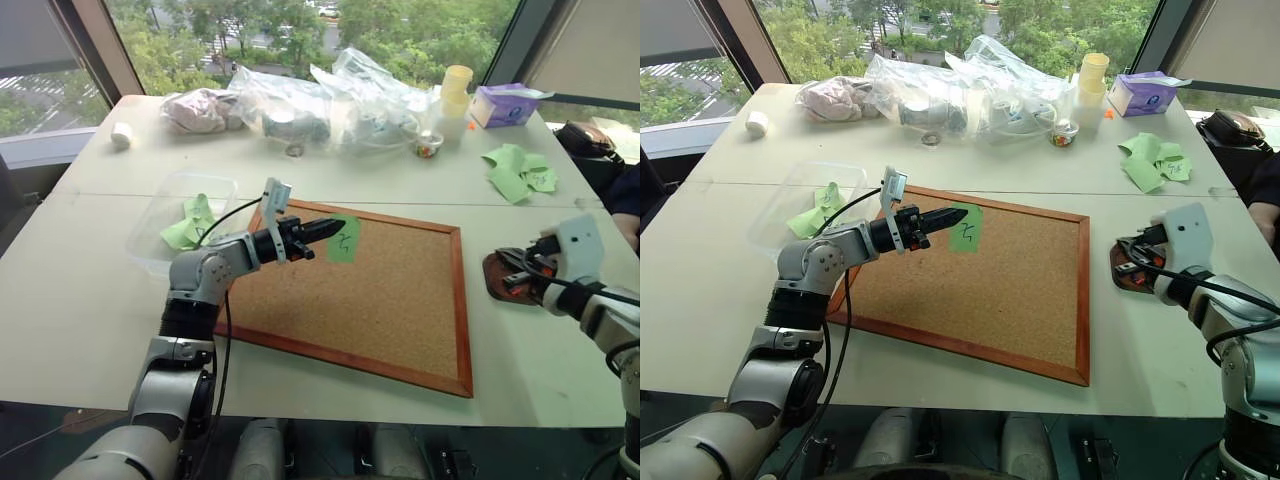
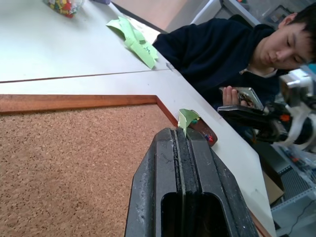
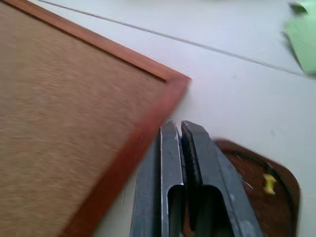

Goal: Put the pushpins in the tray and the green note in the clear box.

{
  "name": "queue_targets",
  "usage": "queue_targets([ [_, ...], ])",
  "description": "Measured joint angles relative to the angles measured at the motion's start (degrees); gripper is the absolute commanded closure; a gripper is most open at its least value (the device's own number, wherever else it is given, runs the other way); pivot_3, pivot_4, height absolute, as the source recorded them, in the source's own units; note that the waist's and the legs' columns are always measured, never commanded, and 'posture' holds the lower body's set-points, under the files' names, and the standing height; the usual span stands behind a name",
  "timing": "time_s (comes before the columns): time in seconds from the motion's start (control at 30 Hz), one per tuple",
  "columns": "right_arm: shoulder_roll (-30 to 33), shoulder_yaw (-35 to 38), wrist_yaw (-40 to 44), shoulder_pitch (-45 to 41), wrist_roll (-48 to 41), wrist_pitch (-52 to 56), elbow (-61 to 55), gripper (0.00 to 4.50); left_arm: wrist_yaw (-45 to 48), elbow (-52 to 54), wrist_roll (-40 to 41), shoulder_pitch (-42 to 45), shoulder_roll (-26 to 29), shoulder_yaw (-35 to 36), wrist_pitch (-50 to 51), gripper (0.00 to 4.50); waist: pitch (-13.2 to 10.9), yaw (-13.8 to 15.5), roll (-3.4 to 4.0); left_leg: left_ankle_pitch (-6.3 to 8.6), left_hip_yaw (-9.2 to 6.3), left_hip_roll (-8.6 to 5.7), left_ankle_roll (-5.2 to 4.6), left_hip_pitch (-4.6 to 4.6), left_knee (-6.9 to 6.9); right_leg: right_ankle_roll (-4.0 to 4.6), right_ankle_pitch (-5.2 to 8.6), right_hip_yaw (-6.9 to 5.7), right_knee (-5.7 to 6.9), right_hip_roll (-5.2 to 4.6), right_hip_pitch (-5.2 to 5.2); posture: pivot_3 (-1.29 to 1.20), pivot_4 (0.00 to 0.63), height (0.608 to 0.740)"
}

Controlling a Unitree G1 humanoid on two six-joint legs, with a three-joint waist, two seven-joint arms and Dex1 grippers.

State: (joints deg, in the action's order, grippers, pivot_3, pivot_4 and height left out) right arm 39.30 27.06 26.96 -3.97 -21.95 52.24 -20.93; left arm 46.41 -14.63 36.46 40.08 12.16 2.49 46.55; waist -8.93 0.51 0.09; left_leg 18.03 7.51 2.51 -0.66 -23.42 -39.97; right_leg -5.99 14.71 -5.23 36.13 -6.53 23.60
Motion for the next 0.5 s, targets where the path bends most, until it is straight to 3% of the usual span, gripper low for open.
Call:
queue_targets([
  [0.13, -2.2, 0.3, -3.0, -1.8, 1.8, -3.8, 9.1, 4.50, -0.2, 1.3, -0.1, 0.0, -0.1, -0.1, -0.6, 4.48, 0.0, -0.1, 0.01, -0.01, 0.00, 0.01, 0.02, 0.03, 0.00, 0.00, 0.00, 0.01, 0.01, 0.02, -0.03, 0.00, 0.150, 0.740],
  [0.17, -2.9, 0.1, -3.9, -2.5, 2.2, -4.7, 11.3, 4.21, -0.2, 1.7, -0.1, -0.1, -0.1, -0.2, -0.8, 4.49, 0.0, -0.1, 0.01, -0.02, 0.00, 0.01, 0.02, 0.03, 0.00, 0.00, 0.00, 0.01, 0.01, 0.02, -0.03, 0.00, 0.150, 0.740],
  [0.27, -4.6, -0.1, -5.0, -3.6, 2.6, -6.2, 15.2, 3.16, -0.2, 1.9, -0.6, -0.1, 0.0, -0.8, -0.9, 4.50, 0.0, -0.1, 0.01, -0.02, 0.00, 0.01, 0.03, 0.03, 0.01, 0.00, 0.00, 0.01, 0.01, 0.03, -0.03, 0.00, 0.150, 0.740],
  [0.47, -4.7, -1.1, -5.8, -3.7, 2.5, -7.2, 16.4, 0.07, -0.4, 2.4, -0.9, -1.4, 0.1, -1.1, -1.0, 4.50, 0.0, 0.1, 0.01, -0.02, -0.01, 0.01, 0.04, 0.03, 0.00, -0.01, 0.00, 0.01, 0.01, 0.03, -0.05, 0.00, 0.150, 0.740],
  [0.5, -4.7, -1.1, -5.9, -3.7, 2.4, -7.1, 16.0, 0.02, -0.5, 2.6, -0.9, -1.4, 0.1, -1.1, -1.0, 4.50, 0.0, 0.1, 0.02, -0.02, -0.01, 0.01, 0.04, 0.03, 0.00, -0.01, 0.00, 0.01, 0.01, 0.03, -0.05, 0.00, 0.150, 0.740],
])
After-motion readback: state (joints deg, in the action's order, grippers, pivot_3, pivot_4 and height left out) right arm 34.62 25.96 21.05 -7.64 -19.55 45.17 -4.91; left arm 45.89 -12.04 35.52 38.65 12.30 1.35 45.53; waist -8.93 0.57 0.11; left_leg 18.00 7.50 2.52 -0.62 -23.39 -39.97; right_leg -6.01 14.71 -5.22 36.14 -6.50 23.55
